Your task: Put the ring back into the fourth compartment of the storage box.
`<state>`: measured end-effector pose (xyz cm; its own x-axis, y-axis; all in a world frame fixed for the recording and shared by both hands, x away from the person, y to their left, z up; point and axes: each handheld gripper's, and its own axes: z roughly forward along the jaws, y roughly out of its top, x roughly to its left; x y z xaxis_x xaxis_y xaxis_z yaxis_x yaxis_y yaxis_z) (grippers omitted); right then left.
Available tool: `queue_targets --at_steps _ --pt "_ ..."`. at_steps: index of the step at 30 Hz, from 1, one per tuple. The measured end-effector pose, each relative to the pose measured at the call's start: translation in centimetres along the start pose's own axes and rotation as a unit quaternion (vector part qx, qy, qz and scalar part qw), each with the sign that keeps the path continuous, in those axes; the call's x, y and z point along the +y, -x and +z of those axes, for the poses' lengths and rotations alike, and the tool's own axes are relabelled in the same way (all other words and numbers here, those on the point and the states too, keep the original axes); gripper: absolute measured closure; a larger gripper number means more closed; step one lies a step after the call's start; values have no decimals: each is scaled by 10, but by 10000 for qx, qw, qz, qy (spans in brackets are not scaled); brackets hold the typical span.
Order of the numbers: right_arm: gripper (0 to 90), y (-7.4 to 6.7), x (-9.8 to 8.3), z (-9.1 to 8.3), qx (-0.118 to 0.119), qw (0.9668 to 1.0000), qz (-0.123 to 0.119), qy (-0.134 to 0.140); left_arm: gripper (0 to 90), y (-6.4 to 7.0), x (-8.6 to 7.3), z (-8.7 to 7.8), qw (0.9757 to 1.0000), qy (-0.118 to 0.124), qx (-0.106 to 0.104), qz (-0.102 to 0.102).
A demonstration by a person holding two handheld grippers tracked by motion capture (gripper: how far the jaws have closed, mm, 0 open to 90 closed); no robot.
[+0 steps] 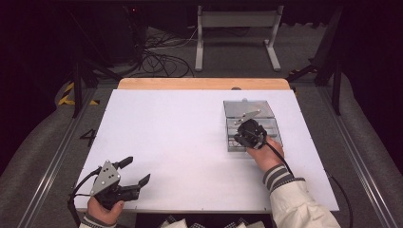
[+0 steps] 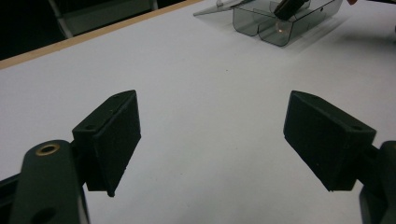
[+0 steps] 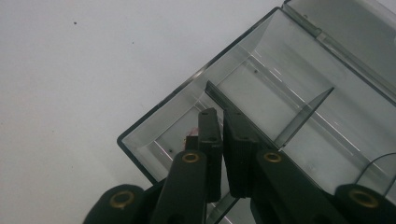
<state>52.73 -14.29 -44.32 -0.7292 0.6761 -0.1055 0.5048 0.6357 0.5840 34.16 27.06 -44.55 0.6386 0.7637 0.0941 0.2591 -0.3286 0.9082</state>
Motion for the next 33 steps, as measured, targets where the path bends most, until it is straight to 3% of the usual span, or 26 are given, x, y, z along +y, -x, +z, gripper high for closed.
queue_targets --at_steps 9,25,27,33 --pt "868 -1 0 5 31 10000 -4 -92 196 0 0 0 10000 -5 3 6" --pt "864 1 1 11 -113 9998 61 -170 196 0 0 0 10000 -10 -6 9" --pt "804 2 1 11 -125 9998 81 -161 196 0 0 0 10000 -13 -6 8" --pt "763 3 1 8 -67 9999 118 -83 196 1 0 0 10000 -25 -29 -28"
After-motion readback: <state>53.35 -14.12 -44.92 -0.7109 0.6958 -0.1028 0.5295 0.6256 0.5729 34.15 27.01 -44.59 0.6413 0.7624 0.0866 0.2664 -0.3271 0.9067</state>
